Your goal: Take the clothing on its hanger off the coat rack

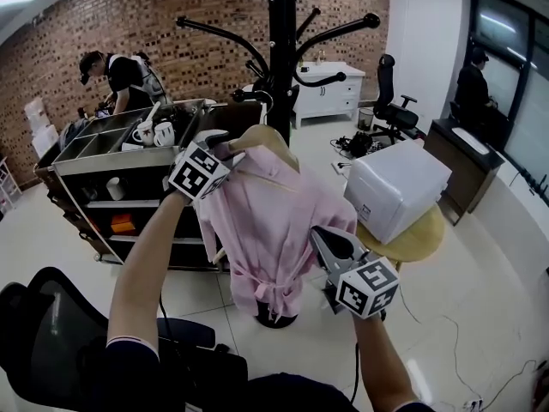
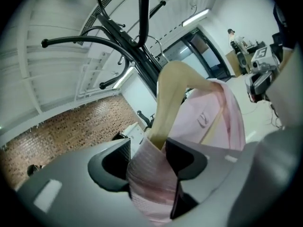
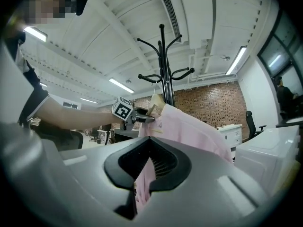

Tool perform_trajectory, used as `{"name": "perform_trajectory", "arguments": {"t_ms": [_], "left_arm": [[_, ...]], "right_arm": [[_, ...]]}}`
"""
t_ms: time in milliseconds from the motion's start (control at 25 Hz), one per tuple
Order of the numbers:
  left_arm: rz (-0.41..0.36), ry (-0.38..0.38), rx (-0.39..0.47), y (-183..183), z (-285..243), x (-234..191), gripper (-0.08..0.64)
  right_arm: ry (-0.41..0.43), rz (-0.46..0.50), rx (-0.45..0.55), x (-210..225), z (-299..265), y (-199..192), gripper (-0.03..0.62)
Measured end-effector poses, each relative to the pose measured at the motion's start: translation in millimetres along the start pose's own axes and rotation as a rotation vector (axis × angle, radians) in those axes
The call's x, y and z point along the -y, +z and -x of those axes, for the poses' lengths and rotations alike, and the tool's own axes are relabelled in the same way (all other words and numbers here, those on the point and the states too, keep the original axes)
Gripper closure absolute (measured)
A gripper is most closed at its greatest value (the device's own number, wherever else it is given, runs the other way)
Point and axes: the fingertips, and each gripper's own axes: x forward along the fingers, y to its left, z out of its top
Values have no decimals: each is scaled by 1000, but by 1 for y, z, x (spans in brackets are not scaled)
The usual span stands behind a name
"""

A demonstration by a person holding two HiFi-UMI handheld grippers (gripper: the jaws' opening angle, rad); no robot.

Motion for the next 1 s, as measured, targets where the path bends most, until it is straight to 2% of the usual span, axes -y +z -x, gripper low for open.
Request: {"name": "perform_trajectory", "arguments": {"t_ms": [200,400,800,1000], "left_arm": [[-18,-23,-7,-1,-5,5,384],[-136,18,-28,-1,-9,14,434],[-149,66,-62,-4,5,10,440],[-163,90,-53,12,19,3,439]], "right_arm": [[-16,-9,-1,1,1,-1,591],[-24,-12,-5,1,2,-5,591],[-20,-21,-13,-4,7,-6,591],[-8,-14,-5,-9,10,-4,591]]}}
